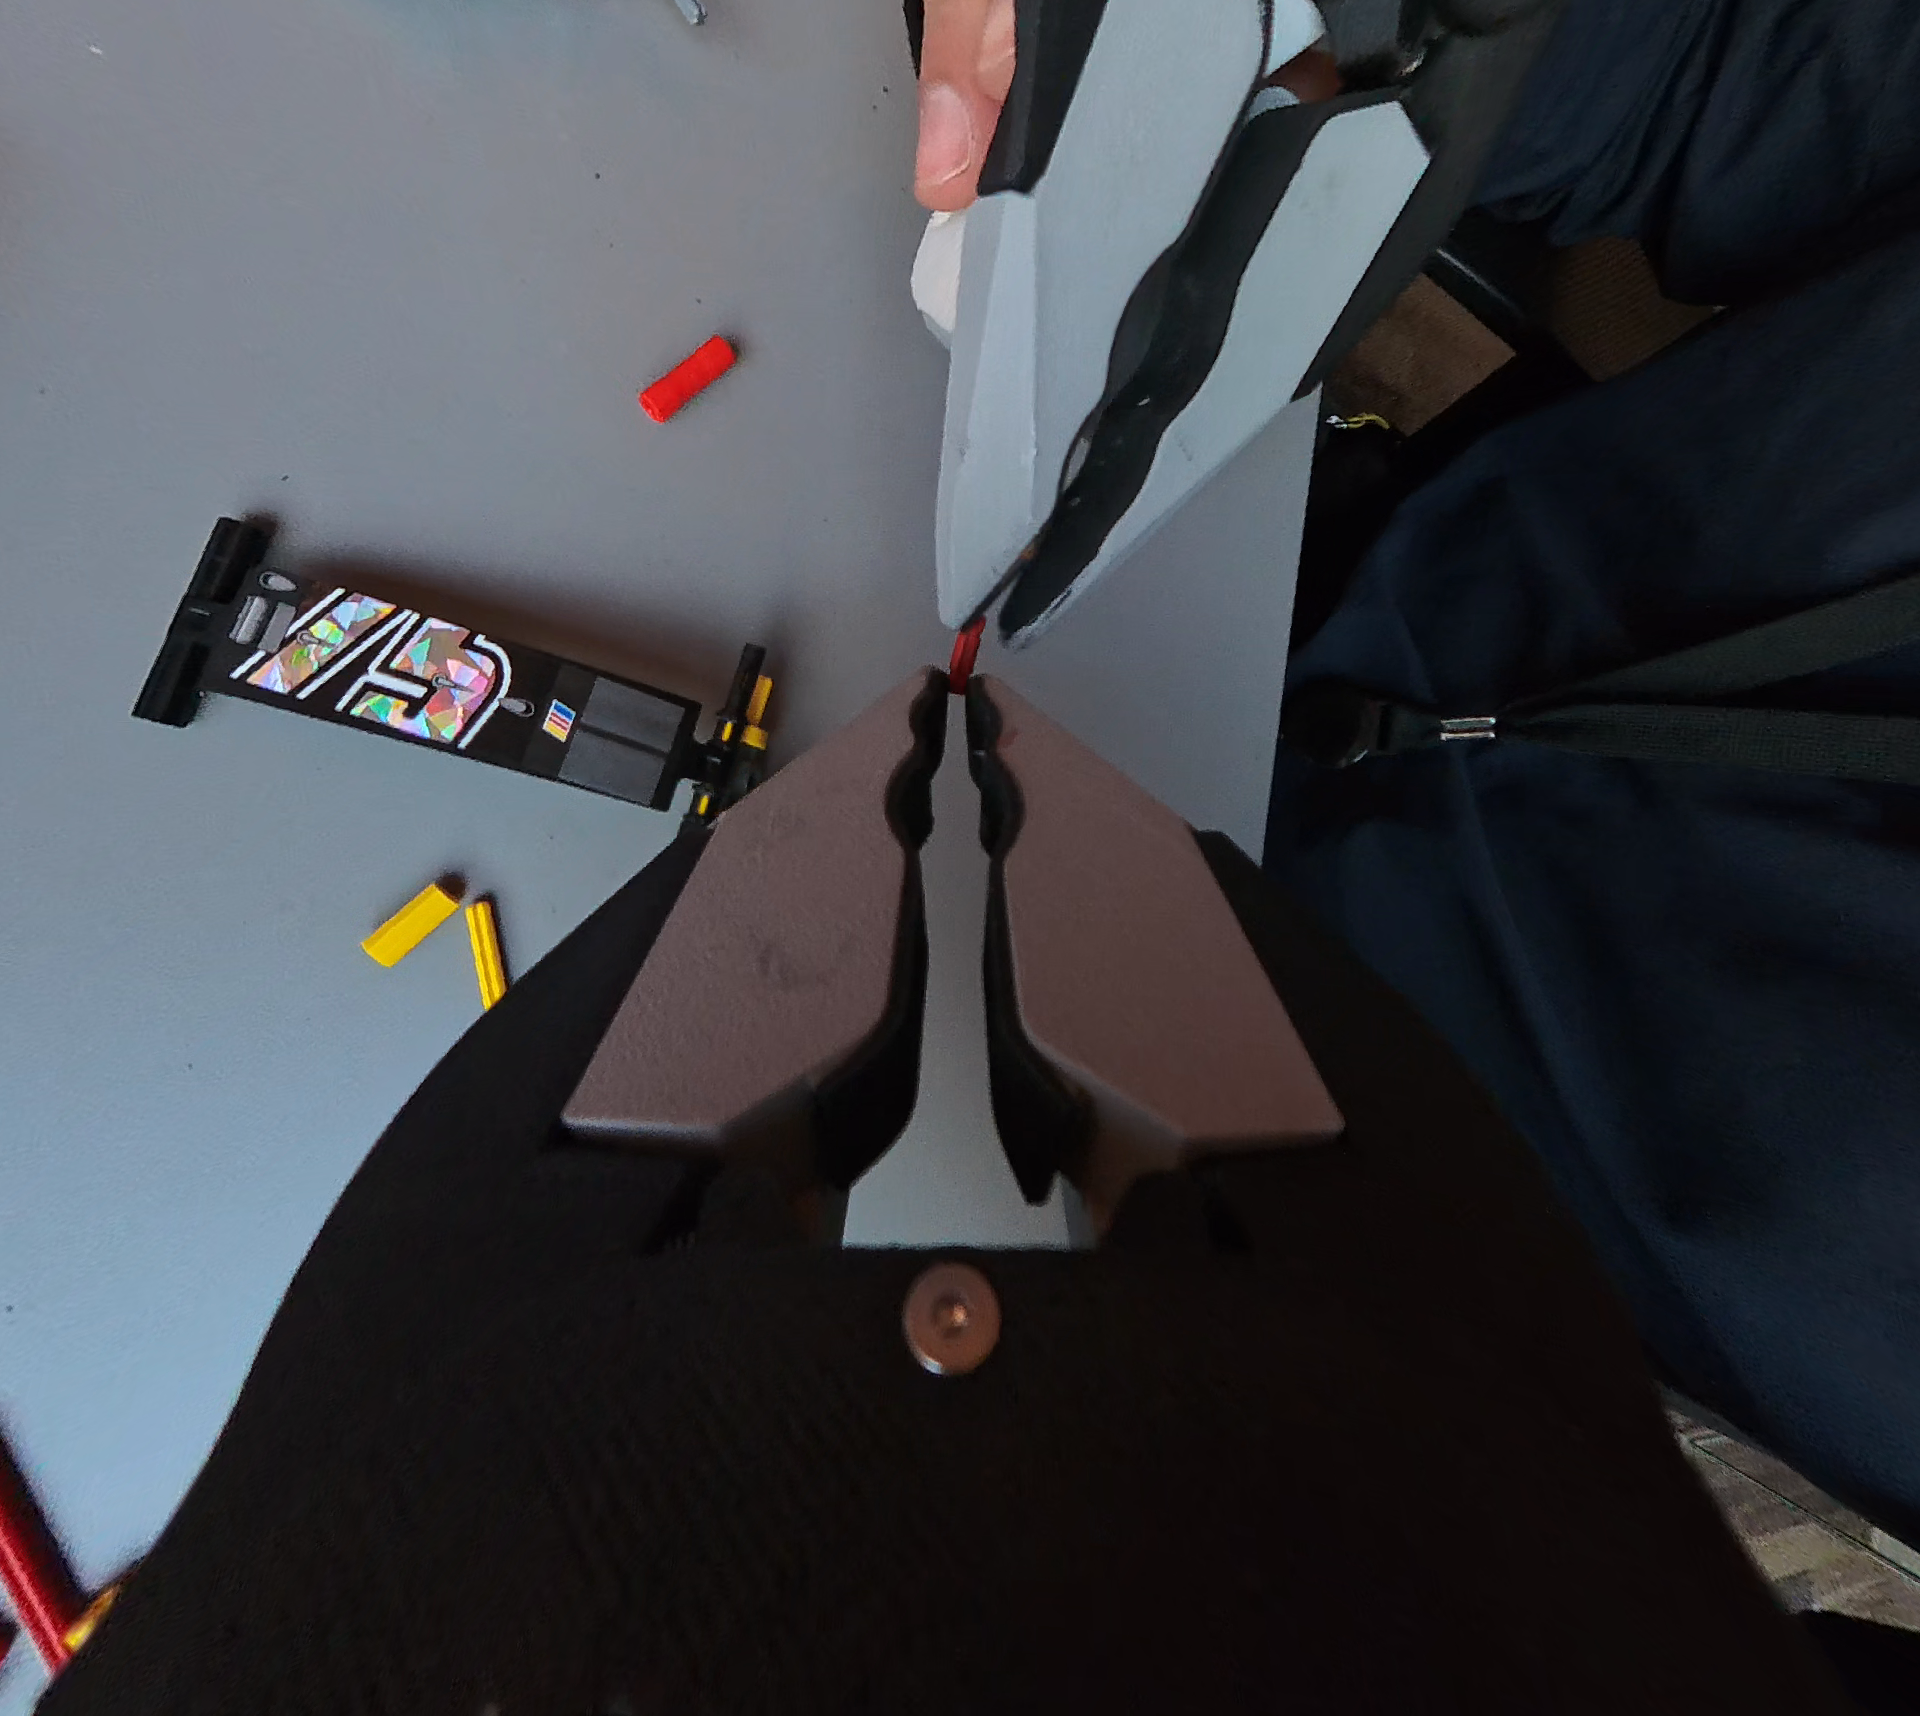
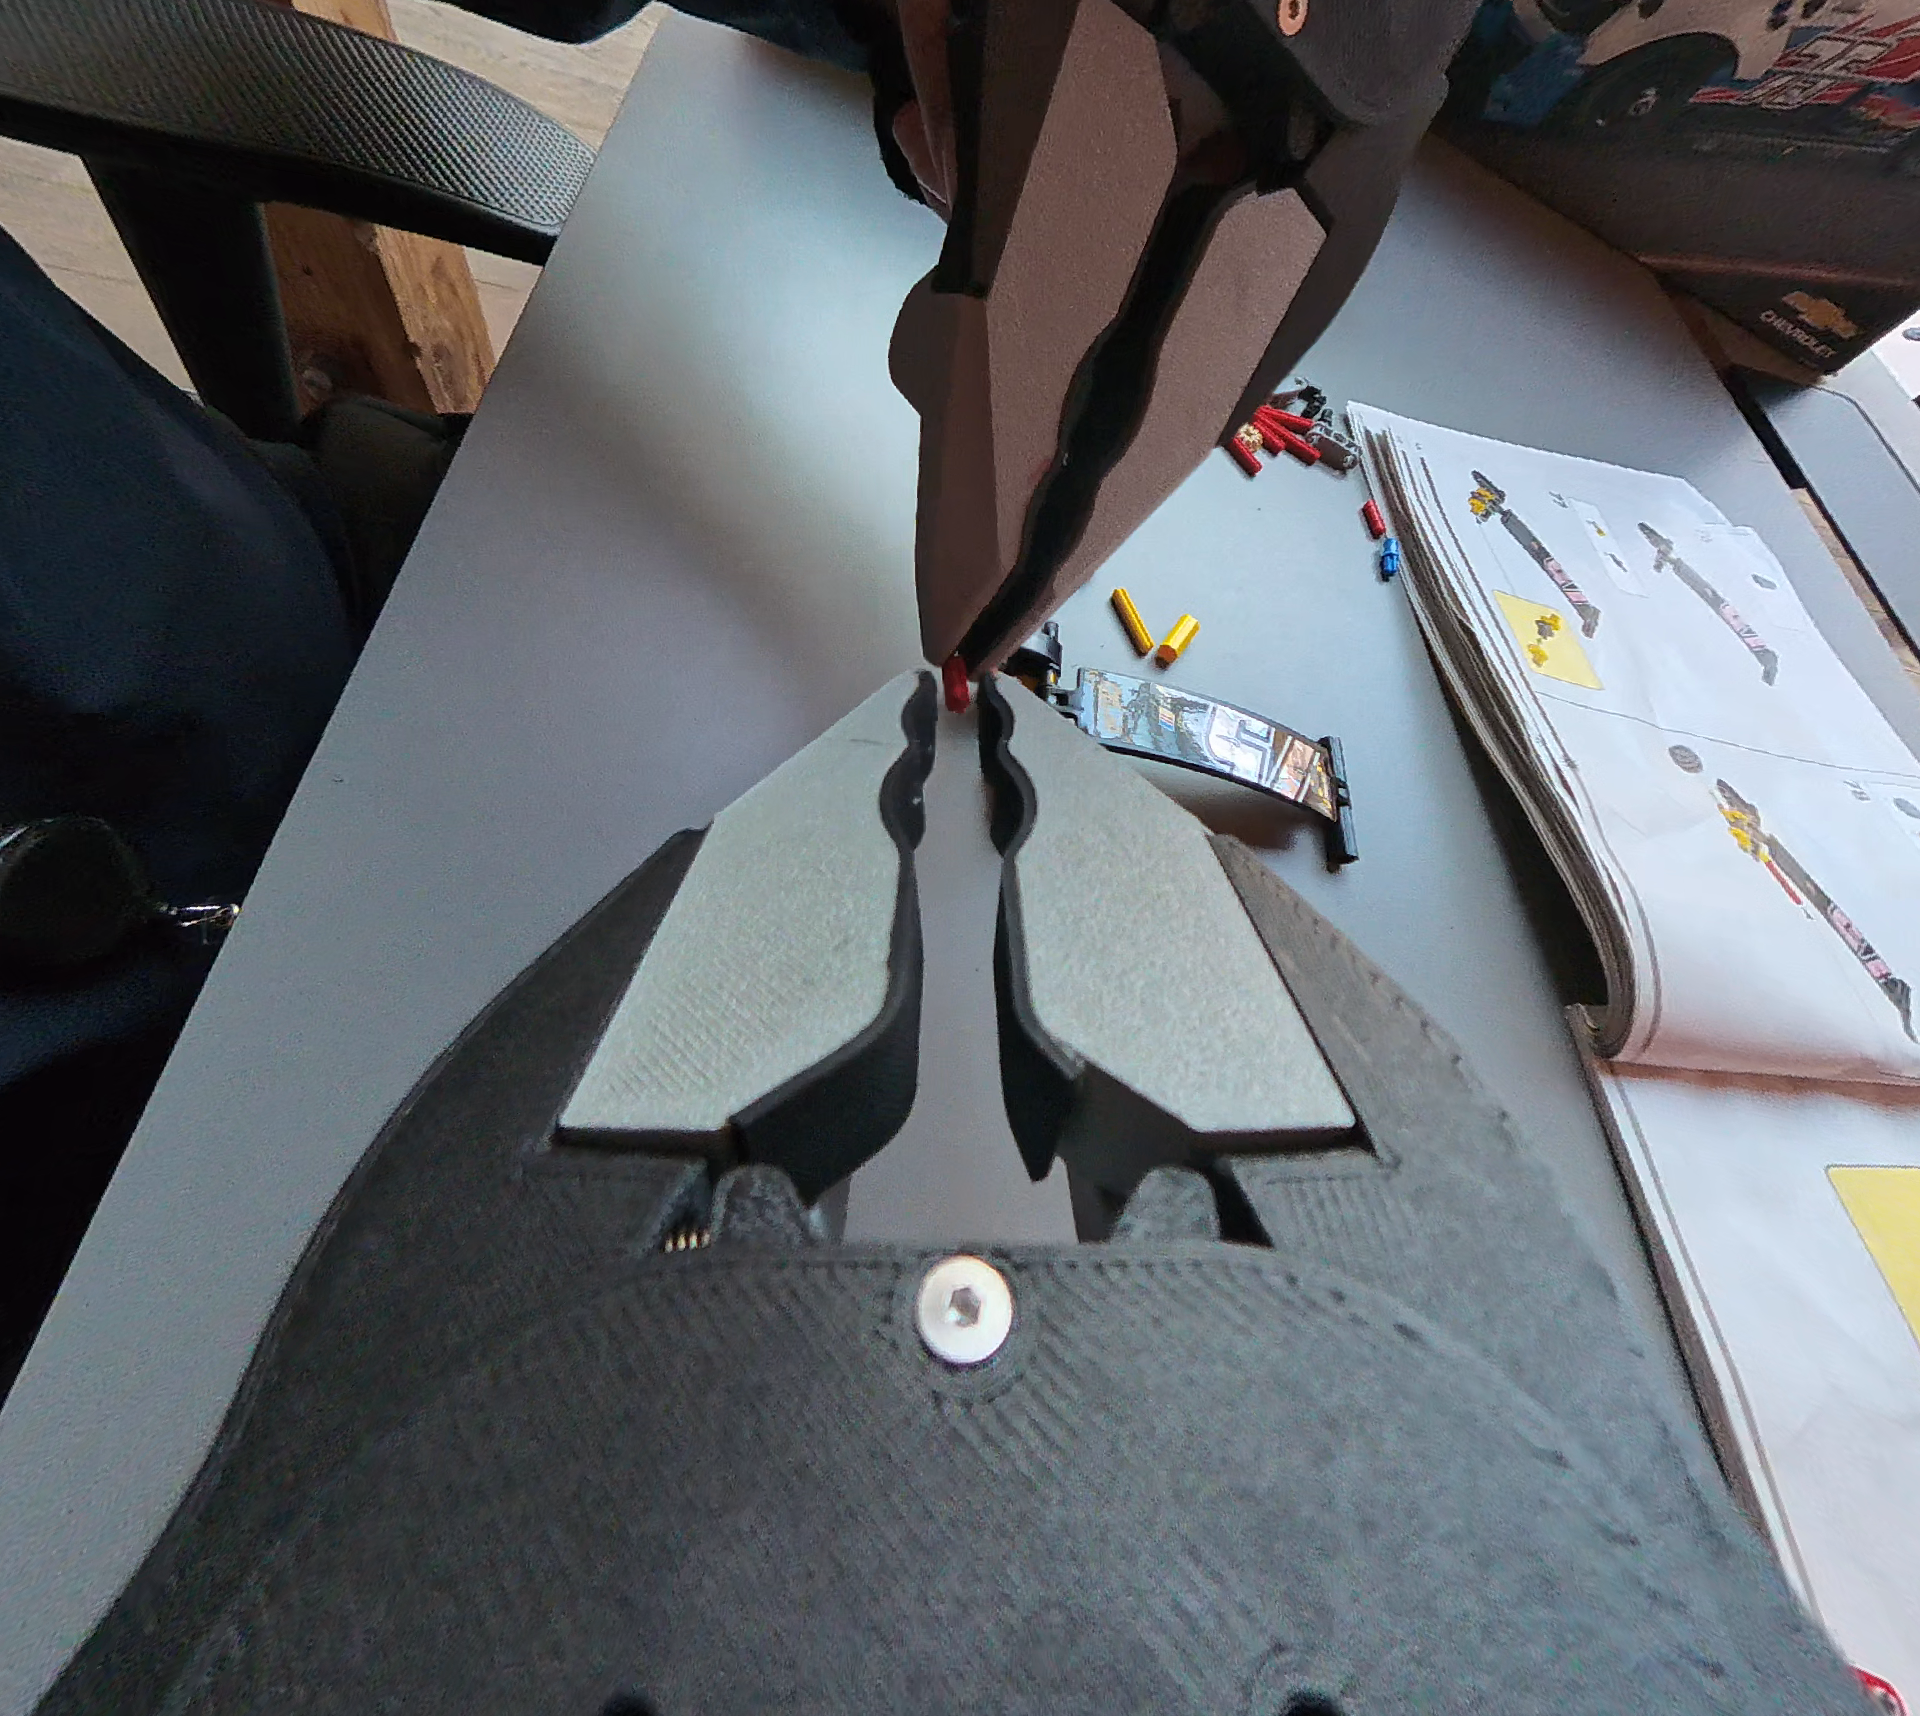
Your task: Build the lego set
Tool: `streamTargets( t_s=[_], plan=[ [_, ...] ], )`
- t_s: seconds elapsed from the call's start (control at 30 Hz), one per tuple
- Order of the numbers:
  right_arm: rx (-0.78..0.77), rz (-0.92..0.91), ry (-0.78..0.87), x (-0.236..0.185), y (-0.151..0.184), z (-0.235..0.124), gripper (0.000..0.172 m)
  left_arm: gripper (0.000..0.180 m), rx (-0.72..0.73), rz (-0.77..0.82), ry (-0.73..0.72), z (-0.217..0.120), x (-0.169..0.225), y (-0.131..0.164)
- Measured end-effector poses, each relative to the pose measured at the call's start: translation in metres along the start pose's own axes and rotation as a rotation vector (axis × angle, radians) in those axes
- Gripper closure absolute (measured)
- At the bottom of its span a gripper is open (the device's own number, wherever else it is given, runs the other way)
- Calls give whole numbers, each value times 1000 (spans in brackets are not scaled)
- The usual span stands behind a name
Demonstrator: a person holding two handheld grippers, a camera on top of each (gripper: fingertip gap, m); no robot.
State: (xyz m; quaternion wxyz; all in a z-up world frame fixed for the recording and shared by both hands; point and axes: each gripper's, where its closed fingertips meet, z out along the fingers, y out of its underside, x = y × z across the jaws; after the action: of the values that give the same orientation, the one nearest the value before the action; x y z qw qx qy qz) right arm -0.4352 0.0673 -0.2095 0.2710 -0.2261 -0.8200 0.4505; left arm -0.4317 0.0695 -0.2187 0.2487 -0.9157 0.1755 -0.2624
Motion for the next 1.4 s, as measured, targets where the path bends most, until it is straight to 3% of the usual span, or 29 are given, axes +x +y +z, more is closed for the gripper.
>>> streamTargets(
  t_s=[0.5,0.73,0.83,1.0,1.2,1.4],
  plan=[
    [-43,-13,44,7,8,1,170,180,34,11,-10,-1,-4,-9],
    [8,139,79,28,7,-9,170,169,85,291,-328,-9,-25,-17],
    [64,176,71,32,1,-16,170,168,126,386,-381,-13,-21,-26],
    [129,187,46,31,-9,-22,171,169,233,451,-340,-22,-7,-42],
    [172,212,8,28,-15,-25,171,180,263,497,-316,-24,-2,-44],
    [196,239,-13,28,-19,-27,171,177,283,532,-318,-24,2,-47]
  ],
)
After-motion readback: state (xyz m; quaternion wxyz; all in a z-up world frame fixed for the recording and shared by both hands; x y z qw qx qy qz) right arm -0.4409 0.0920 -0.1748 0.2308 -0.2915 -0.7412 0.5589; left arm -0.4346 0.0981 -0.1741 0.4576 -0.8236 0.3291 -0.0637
